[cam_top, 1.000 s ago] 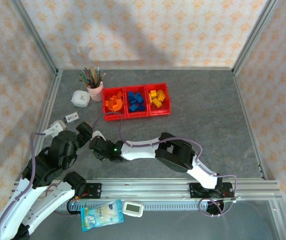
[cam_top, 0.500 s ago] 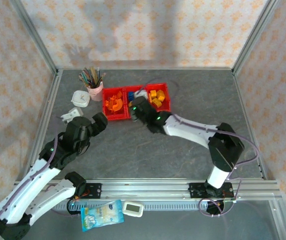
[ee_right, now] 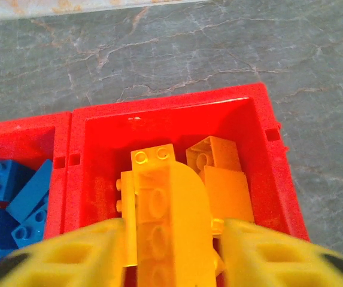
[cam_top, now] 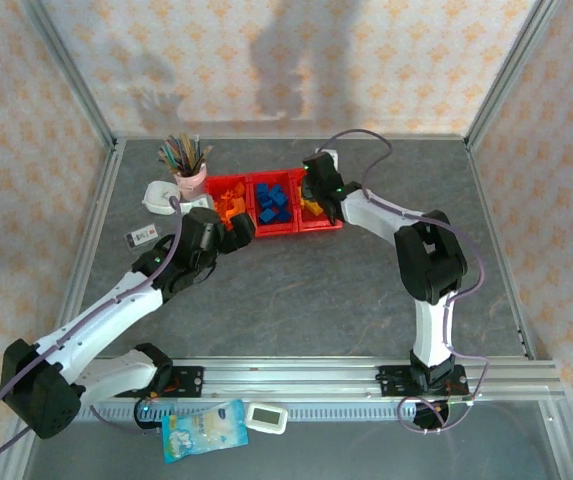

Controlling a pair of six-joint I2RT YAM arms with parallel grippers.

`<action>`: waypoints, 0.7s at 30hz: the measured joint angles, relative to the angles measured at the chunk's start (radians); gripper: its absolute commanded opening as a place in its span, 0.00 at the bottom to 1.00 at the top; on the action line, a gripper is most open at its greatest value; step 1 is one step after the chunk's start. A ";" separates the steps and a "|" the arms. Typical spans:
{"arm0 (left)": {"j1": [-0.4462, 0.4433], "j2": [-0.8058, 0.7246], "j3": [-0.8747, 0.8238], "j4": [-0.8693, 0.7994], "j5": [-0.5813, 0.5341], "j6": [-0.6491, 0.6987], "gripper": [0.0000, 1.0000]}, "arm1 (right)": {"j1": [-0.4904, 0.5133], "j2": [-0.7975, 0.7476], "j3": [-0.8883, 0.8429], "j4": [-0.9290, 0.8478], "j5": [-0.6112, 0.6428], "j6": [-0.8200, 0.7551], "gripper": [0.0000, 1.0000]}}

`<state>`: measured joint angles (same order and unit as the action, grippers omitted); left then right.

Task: Sort the legos into containers by color
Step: Place the lego in the container, then reset both arms

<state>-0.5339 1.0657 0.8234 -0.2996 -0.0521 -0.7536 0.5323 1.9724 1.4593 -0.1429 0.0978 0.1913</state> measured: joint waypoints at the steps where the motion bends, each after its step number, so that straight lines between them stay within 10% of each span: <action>1: 0.000 -0.001 0.000 0.011 -0.001 0.005 0.99 | -0.003 -0.003 0.003 -0.003 -0.002 -0.006 0.60; 8: 0.035 -0.046 -0.040 0.103 -0.093 0.039 0.99 | -0.057 -0.243 -0.179 0.015 -0.019 0.031 1.00; 15: 0.300 -0.063 -0.189 0.246 -0.319 0.156 0.99 | -0.249 -0.632 -0.560 0.200 0.260 0.022 1.00; 21: 0.525 0.013 -0.448 0.604 -0.403 0.373 0.99 | -0.424 -0.611 -0.900 0.460 0.357 -0.048 1.00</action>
<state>-0.0086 1.0782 0.3756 0.3042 -0.4549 -0.3805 0.1085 1.3617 0.5594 0.3176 0.4553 0.1429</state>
